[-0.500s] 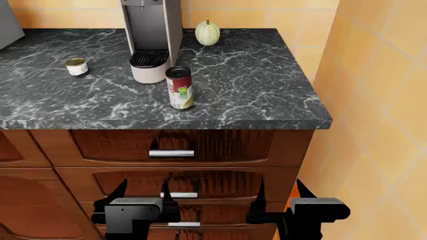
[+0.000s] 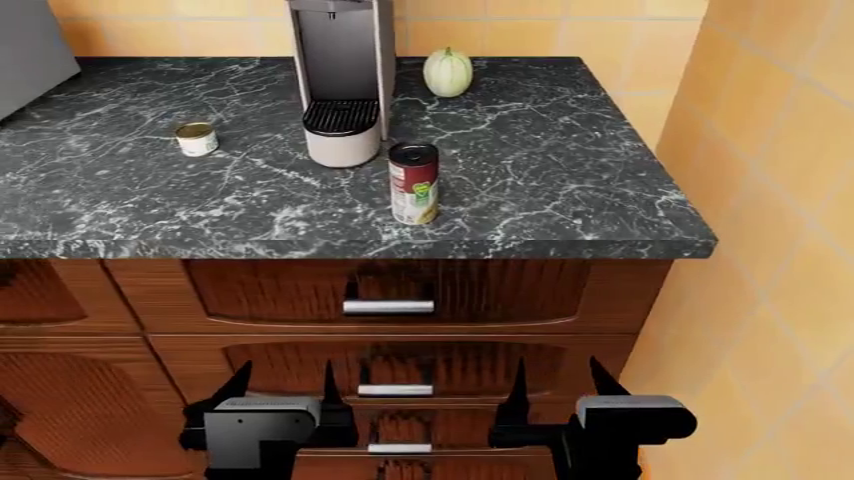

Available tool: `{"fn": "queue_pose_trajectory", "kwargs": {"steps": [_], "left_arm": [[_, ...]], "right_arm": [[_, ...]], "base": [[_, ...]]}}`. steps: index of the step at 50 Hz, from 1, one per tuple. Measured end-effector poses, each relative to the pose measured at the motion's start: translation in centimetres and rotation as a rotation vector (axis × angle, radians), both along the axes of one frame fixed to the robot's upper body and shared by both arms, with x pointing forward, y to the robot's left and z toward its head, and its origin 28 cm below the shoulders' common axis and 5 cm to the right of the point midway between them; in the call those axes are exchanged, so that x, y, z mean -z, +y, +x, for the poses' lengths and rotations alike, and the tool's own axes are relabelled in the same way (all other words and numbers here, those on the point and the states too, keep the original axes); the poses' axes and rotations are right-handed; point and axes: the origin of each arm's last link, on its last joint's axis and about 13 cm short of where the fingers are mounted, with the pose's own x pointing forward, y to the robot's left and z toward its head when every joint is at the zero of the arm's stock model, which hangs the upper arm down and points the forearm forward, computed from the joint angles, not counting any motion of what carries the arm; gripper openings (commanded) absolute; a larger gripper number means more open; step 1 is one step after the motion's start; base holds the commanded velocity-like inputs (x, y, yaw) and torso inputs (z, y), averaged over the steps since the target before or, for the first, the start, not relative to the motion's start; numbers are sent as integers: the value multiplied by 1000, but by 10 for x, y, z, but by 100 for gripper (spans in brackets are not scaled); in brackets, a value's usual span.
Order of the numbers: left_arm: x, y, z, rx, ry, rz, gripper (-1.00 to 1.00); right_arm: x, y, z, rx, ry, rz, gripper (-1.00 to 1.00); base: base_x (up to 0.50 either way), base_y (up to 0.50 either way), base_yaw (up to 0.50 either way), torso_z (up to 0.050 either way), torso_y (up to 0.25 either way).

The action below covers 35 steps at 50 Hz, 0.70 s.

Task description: Pick the cans from the counter and place them in their designated side in the cabinet.

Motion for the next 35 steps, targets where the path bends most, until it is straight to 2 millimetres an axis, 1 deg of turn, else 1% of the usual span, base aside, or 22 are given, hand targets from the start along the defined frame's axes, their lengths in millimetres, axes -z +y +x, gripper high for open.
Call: {"fn": "queue_pose_trajectory", "kwargs": {"steps": [35], "left_arm": [[-1, 0, 2, 5, 8, -13, 100]], "right_arm": [[-2, 0, -1, -5, 0, 0, 100]], "base": [[0, 276, 0, 0, 0]]}}
